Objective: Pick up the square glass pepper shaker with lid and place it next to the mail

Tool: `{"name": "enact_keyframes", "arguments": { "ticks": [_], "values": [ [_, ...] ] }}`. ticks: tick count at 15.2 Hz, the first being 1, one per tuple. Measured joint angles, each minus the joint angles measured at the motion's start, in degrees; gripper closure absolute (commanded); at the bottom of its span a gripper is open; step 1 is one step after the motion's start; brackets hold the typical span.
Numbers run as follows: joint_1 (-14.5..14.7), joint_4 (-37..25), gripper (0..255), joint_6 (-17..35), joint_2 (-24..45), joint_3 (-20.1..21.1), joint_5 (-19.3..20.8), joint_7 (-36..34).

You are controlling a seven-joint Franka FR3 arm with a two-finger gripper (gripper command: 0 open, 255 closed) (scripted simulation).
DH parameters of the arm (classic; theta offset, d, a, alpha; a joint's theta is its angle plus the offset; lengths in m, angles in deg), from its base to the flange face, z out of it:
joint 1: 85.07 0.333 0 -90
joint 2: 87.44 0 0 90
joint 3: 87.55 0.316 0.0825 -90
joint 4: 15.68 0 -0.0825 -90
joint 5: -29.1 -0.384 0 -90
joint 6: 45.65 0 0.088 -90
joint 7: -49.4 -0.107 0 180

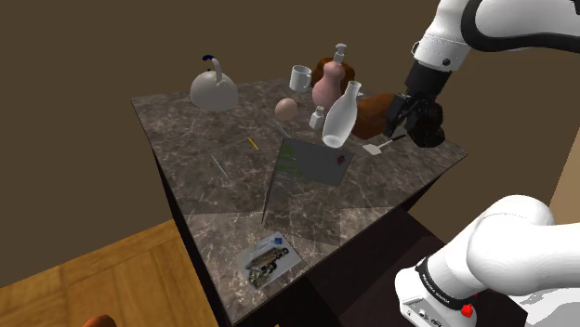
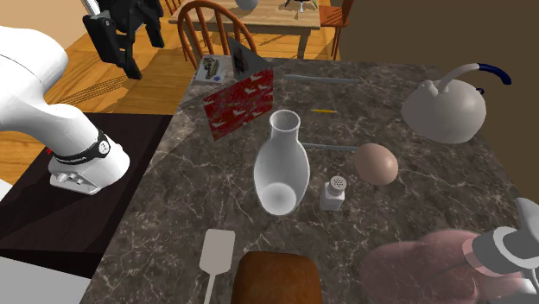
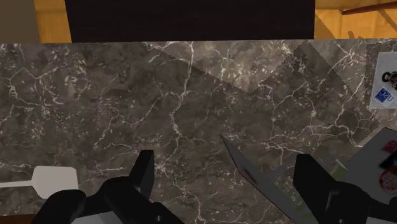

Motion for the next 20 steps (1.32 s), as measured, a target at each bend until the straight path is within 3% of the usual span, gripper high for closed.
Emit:
{"name": "enact_keyframes", "arguments": {
  "ticks": [3, 10, 20],
  "values": [
    [-0.01, -0.77, 0, 1.68, 2.77, -0.43, 0.29, 0.6],
    [-0.23, -9.31, 0, 7.87, 19.22, -3.25, 1.54, 4.59],
    [-0.81, -28.37, 0, 10.9, 43.92, -5.81, 0.5, 10.06]
  ]
}}
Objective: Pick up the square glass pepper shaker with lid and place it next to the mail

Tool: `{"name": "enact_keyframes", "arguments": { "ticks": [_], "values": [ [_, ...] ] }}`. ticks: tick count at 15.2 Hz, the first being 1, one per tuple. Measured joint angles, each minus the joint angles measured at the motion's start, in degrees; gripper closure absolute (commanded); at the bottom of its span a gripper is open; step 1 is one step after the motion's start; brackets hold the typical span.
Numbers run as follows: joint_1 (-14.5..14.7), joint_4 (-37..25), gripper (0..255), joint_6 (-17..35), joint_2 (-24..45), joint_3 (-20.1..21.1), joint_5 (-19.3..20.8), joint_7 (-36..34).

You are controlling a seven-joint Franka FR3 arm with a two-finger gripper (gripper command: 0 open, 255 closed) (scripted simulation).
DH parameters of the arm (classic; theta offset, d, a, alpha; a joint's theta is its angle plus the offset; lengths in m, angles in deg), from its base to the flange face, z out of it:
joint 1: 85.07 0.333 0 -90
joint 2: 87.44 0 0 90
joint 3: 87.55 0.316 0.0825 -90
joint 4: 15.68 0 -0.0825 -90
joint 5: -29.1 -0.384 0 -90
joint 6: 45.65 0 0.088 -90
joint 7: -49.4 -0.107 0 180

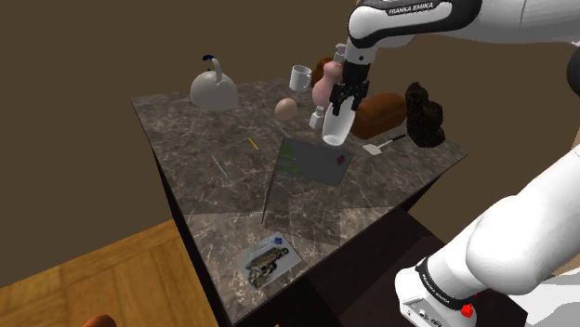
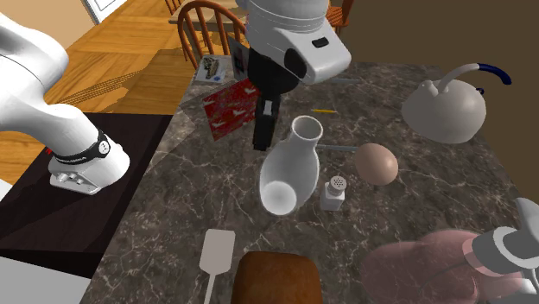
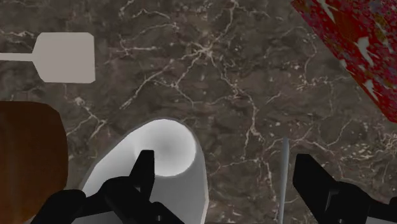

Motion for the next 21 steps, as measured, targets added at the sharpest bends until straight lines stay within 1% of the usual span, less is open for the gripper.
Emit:
{"name": "enact_keyframes", "arguments": {
  "ticks": [4, 7, 11, 15, 16, 18, 21],
  "values": [
    [-0.81, -8.72, 0, -0.49, 9.26, -0.46, -0.81, 2.01],
    [-1.59, -17.55, 0, -2.2, 17.19, -0.49, -1.57, 3.2],
    [-3.15, -32.7, 0, -6.18, 29.25, -0.27, -2.6, 4.54],
    [-5.08, -48.46, 0, -11.32, 40.37, 0.02, -3.18, 5.78],
    [-5.2, -49.46, 0, -11.28, 41.44, 0.05, -3.21, 5.78],
    [-5.18, -49.42, 0, -10.33, 42.14, 0.12, -3.25, 5.76],
    [-5.06, -46.98, 0, -7.85, 41.96, 0.16, -3.26, 5.84]
  ]
}}
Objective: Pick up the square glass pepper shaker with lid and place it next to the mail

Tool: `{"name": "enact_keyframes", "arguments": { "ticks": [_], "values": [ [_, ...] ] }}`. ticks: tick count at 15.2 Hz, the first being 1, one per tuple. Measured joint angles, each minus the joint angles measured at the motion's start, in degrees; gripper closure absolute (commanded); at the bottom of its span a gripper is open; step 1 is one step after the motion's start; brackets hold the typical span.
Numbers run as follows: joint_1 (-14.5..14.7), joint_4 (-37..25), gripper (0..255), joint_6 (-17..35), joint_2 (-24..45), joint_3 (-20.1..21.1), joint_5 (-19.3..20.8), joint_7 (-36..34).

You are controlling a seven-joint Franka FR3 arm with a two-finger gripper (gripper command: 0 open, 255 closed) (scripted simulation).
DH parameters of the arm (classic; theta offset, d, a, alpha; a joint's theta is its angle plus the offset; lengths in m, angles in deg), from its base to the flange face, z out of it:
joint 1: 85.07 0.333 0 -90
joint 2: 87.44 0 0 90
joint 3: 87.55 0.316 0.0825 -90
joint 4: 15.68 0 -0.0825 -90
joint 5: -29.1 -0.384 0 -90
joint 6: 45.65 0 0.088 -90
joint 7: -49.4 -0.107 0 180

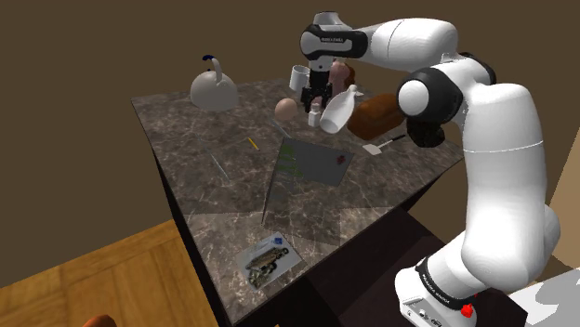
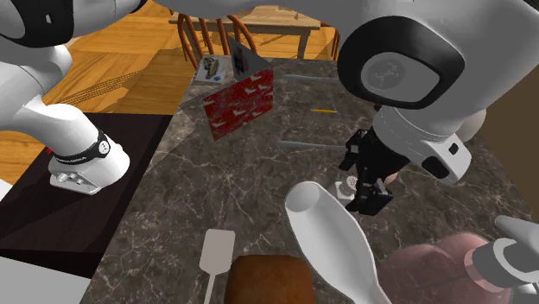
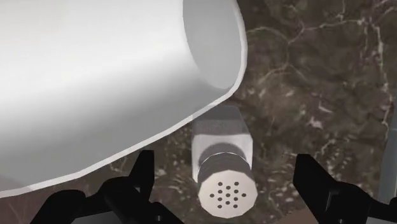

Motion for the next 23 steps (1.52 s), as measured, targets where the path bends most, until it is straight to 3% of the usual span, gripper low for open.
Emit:
{"name": "enact_keyframes", "arguments": {
  "ticks": [2, 8, 9, 23],
  "values": [
    [0.13, 3.42, 0, 2.05, -0.92, -0.05, 0.05, 0.13],
    [0.07, 3.47, 0, 2.19, -0.6, -0.07, 0.05, 0.09],
    [0.07, 3.46, 255, 2.2, -0.59, -0.07, 0.05, 0.09],
    [0.09, 2.45, 255, 0.22, -1.35, -0.14, 0.13, 0.06]
  ]
}}
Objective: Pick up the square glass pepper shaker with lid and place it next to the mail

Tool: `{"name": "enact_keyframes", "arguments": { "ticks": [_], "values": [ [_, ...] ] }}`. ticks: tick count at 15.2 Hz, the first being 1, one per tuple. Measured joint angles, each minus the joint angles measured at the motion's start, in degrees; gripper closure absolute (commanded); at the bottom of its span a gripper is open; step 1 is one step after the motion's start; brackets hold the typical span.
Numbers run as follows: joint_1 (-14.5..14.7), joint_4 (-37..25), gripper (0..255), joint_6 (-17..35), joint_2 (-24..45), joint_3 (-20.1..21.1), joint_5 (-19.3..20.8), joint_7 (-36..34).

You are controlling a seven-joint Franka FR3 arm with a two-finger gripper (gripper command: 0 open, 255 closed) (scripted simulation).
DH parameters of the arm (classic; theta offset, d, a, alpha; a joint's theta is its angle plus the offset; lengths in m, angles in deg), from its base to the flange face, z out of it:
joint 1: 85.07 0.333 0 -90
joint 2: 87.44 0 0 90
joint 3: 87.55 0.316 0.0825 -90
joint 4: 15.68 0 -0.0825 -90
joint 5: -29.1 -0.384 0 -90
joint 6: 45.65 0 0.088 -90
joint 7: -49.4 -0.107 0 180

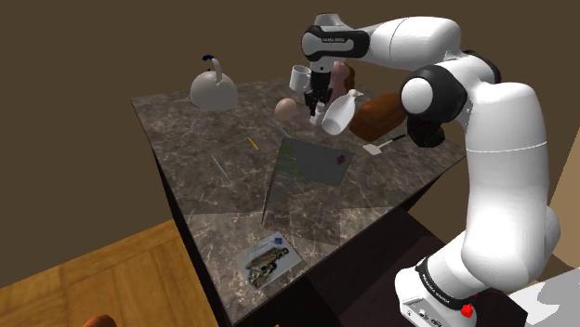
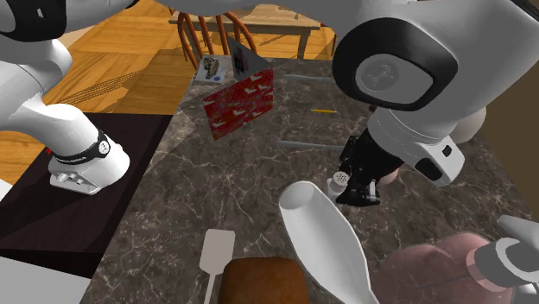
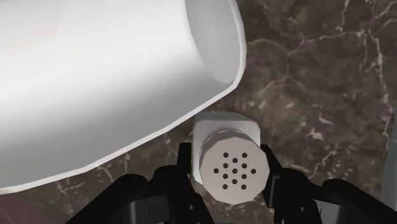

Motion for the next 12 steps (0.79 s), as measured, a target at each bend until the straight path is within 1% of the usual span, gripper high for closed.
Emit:
{"name": "enact_keyframes", "arguments": {
  "ticks": [8, 12],
  "values": [
    [-0.18, -4.11, 255, -5.07, -1.03, -0.07, 0.07, 0.17],
    [-0.5, -8.72, 255, -8.92, -0.26, -0.14, 0.1, 0.11]
  ]
}}
